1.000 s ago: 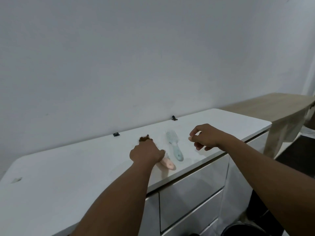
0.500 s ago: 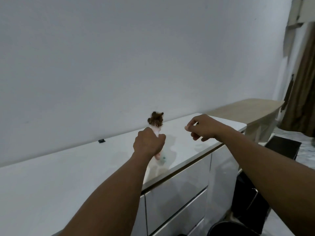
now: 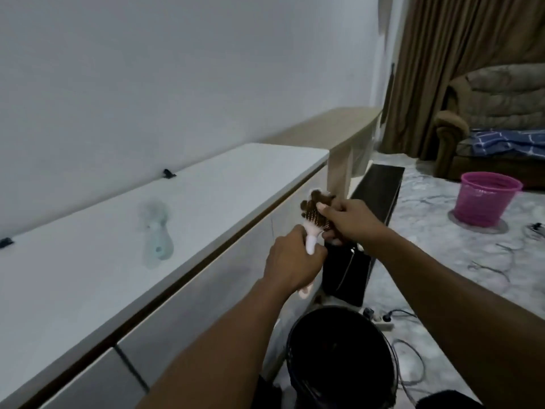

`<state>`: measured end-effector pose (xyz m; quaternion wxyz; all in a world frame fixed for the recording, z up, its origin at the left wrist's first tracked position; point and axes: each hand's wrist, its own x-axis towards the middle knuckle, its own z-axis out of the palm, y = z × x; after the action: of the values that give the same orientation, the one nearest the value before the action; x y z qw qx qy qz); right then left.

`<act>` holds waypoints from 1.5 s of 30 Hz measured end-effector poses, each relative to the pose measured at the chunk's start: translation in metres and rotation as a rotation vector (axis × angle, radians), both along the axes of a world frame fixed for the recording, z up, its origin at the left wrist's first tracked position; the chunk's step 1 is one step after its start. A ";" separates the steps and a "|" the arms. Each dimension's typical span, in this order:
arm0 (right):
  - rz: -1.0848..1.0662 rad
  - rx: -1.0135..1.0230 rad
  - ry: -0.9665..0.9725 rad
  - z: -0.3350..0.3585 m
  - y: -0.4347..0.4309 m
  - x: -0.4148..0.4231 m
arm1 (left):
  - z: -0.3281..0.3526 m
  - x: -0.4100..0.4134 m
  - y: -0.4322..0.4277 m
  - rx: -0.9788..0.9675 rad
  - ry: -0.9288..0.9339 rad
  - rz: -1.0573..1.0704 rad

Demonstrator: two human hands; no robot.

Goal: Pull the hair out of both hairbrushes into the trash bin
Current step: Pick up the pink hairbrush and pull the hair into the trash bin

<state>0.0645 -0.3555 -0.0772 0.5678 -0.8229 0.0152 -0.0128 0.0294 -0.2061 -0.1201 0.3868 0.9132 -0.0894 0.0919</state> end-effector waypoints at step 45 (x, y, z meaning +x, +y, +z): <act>-0.468 -0.110 0.584 -0.458 -0.059 0.081 | -0.405 0.075 -0.078 0.545 0.562 -0.273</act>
<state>0.1458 -0.4140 -0.5354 0.4763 -0.7954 0.3633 0.0923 0.1049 -0.2843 -0.5255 0.1489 0.9515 -0.1215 -0.2404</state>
